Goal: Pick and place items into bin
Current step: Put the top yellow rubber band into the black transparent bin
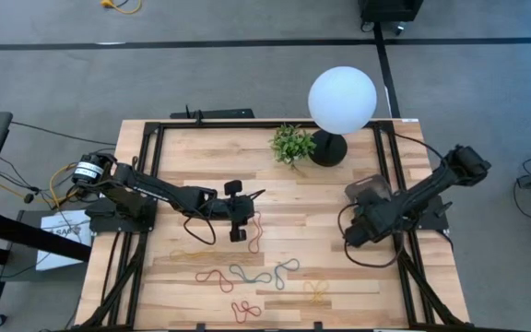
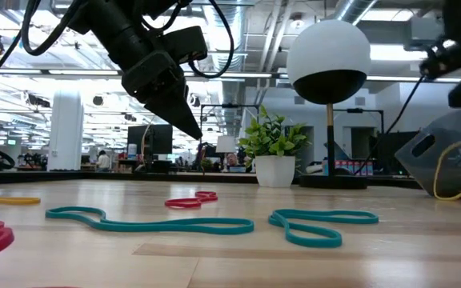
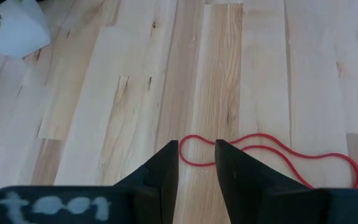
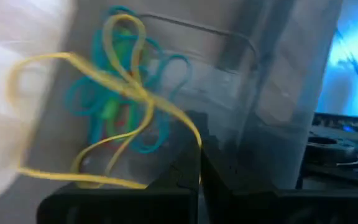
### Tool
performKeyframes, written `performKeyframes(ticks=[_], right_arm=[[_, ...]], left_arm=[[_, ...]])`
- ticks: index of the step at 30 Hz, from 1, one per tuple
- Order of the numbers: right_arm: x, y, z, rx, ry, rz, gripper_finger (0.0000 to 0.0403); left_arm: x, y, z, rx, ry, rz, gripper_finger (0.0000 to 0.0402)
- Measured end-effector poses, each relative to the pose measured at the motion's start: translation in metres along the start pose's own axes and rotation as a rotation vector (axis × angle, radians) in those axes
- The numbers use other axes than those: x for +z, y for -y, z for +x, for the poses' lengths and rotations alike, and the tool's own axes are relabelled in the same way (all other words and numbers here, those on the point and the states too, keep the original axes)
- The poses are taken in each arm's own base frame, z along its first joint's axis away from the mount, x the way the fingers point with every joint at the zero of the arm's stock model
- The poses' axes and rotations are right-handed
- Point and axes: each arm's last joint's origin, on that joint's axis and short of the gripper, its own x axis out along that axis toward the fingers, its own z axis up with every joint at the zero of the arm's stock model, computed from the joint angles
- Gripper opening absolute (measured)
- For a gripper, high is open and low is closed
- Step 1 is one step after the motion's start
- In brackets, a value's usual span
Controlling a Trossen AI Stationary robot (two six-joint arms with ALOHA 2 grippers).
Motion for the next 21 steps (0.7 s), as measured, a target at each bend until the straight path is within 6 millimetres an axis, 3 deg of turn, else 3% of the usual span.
performKeyframes(ticks=[6, 13, 21], right_arm=[[-0.005, 0.004, 0.022, -0.070, -0.022, 0.063, 0.0008], [-0.005, 0.000, 0.020, -0.027, -0.141, 0.029, 0.0050], [-0.003, -0.026, 0.016, 0.248, -0.126, -0.019, 0.0089]], left_arm=[[0.000, 0.000, 0.000, 0.000, 0.000, -0.001, 0.0096], [0.000, 0.000, 0.000, 0.000, 0.001, -0.001, 0.0096], [0.000, 0.000, 0.000, 0.000, 0.001, -0.002, 0.0096]])
